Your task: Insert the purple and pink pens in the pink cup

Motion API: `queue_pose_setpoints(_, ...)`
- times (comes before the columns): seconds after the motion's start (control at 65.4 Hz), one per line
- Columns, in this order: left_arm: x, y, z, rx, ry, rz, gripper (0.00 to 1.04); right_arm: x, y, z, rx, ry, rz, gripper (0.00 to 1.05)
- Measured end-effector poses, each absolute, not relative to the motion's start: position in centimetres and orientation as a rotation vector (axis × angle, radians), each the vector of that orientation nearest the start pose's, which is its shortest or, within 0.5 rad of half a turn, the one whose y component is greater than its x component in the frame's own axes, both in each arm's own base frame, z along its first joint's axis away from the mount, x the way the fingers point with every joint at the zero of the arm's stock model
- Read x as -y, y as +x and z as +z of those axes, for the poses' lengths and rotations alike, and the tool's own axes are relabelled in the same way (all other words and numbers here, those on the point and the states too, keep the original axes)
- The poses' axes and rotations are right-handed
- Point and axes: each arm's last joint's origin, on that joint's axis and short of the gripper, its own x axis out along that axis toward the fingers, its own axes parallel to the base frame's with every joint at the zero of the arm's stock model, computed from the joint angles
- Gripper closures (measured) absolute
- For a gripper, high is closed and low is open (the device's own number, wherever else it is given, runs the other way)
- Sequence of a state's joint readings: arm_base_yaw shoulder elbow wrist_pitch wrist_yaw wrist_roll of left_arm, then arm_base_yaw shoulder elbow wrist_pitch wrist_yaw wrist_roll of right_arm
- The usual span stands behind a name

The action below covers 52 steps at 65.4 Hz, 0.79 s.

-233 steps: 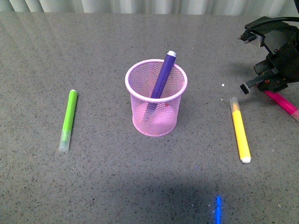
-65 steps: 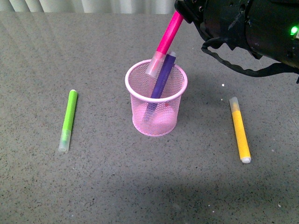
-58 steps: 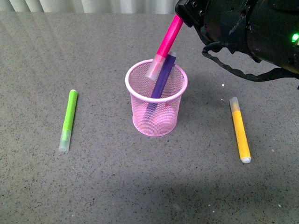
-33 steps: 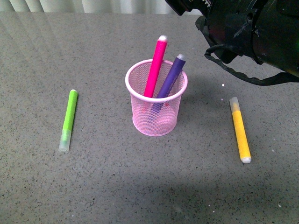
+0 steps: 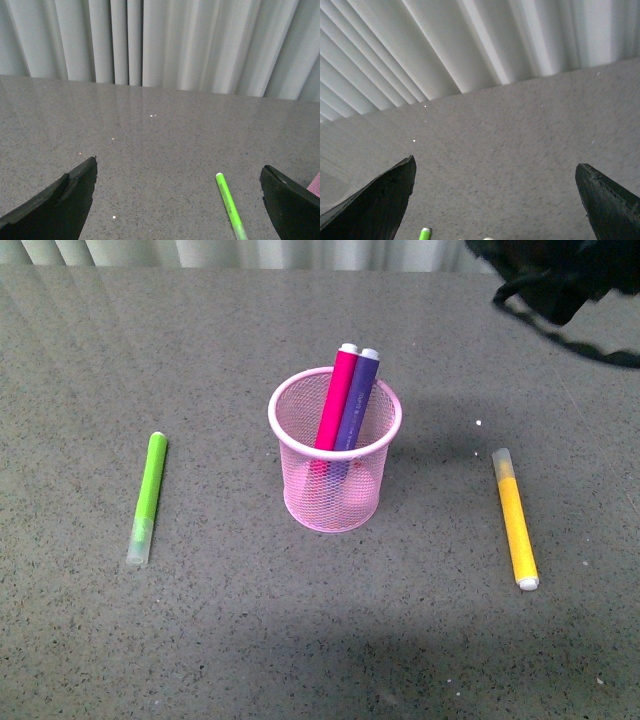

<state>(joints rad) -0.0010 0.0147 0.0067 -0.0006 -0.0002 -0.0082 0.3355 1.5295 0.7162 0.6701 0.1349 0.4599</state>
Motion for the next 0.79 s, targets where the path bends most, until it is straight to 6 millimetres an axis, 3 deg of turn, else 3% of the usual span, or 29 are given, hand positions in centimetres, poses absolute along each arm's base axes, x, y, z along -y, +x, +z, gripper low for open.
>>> queue_pose_setpoints(0.107,0.0,9.8,16.5,-0.009,-0.008,-0.001,0.08,-6.0,27.8,23.1,-0.175,0.321,0.101,0.07)
queue_pose_setpoints(0.199,0.0,9.8,16.5,-0.009,-0.008,-0.001,0.08,-2.1,24.6,22.0,-0.243,0.331,-0.05,0.07)
queue_pose_setpoints(0.275,0.0,9.8,16.5,-0.009,-0.008,-0.001,0.08,-0.6,22.1,20.2,-0.309,0.377,-0.156,0.07)
queue_pose_setpoints(0.367,0.0,9.8,16.5,-0.008,-0.008,-0.001,0.08,-0.3,21.5,19.4,-0.301,0.375,-0.134,0.1)
queue_pose_setpoints(0.52,0.0,9.8,16.5,-0.009,-0.008,-0.001,0.08,-0.1,19.9,18.8,-0.044,0.136,-0.001,0.36)
queue_pose_setpoints(0.795,0.0,9.8,16.5,-0.009,-0.008,-0.001,0.08,-0.1,16.9,17.8,-0.018,0.02,0.003,0.87)
